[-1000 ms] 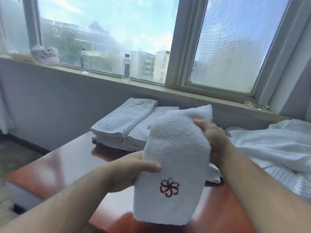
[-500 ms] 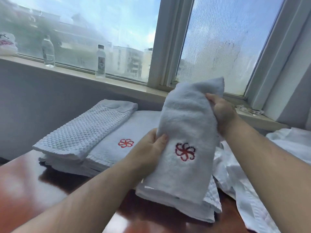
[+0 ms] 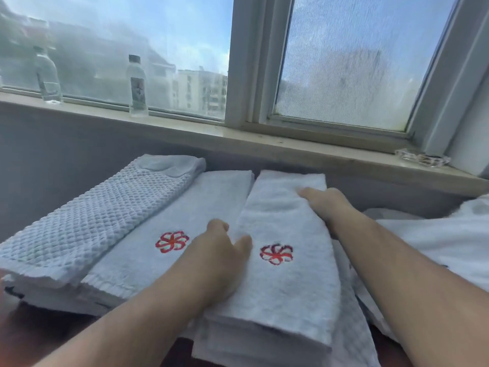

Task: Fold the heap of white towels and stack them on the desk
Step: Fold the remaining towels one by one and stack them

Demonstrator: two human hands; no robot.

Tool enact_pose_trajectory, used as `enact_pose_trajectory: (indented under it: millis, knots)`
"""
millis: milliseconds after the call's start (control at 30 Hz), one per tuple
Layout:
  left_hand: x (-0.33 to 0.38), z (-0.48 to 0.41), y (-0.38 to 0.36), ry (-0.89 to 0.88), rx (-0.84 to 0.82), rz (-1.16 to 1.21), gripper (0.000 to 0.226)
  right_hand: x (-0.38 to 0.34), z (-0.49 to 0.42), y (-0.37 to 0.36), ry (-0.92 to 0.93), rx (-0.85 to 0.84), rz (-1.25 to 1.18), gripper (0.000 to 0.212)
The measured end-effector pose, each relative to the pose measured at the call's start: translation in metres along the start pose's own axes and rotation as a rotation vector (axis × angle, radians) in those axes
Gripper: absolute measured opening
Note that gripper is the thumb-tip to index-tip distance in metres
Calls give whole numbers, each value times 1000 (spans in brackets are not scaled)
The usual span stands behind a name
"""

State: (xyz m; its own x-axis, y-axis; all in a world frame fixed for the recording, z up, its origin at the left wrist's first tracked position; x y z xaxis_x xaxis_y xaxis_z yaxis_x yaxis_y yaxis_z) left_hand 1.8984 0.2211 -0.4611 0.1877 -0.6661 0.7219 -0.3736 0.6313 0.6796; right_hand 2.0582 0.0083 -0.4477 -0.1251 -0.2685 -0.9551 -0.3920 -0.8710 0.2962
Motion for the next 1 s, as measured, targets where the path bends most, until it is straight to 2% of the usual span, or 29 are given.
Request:
enact_pose_trajectory:
  millis: [167, 233, 333, 400, 433, 500, 567, 633, 733, 1000]
  knots:
    - [4, 6, 7, -165, 100, -109, 56, -14, 4, 1, 172, 28, -1, 18]
    - [2, 6, 8, -183, 96, -129, 56, -16, 4, -3, 184, 26, 42, 30]
    - [1, 9, 9, -241, 141, -182, 51, -18, 0, -7, 285, 193, 422, 54]
    - [8, 9, 8, -338, 195, -157, 44, -27, 3, -7, 478, 349, 563, 58]
    - [13, 8, 6, -390, 197, -125, 40, -33, 6, -8, 577, 369, 588, 54]
    - [23, 8, -1, -453, 129, -100, 41, -43, 9, -13, 683, 281, 620, 37]
    - [26, 11, -12, -464, 28, -151, 63, -47, 9, -22, 703, 150, 679, 28]
    - [21, 15, -24, -475, -30, -220, 89, -44, 7, -31, 683, -8, 790, 31]
    - [8, 16, -32, -500, -46, -234, 111, -29, 0, -46, 660, -193, 884, 48]
    - [-2, 12, -42, -468, 35, -165, 122, -13, -27, -67, 601, -181, 881, 54]
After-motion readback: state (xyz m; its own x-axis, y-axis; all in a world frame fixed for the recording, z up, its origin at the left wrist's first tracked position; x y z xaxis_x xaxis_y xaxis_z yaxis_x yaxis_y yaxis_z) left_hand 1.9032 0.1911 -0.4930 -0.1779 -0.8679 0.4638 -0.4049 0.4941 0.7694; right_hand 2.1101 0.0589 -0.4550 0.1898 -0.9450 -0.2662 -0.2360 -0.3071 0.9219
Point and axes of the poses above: each hand's wrist, its own z-axis away from the middle knuckle, its own y-axis out of the back of the hand, x = y × z, the point moved 3 cm from there along -z, towards the middle knuckle, and after that the axes turned 15 degrees about x, right-handed, at the moved point
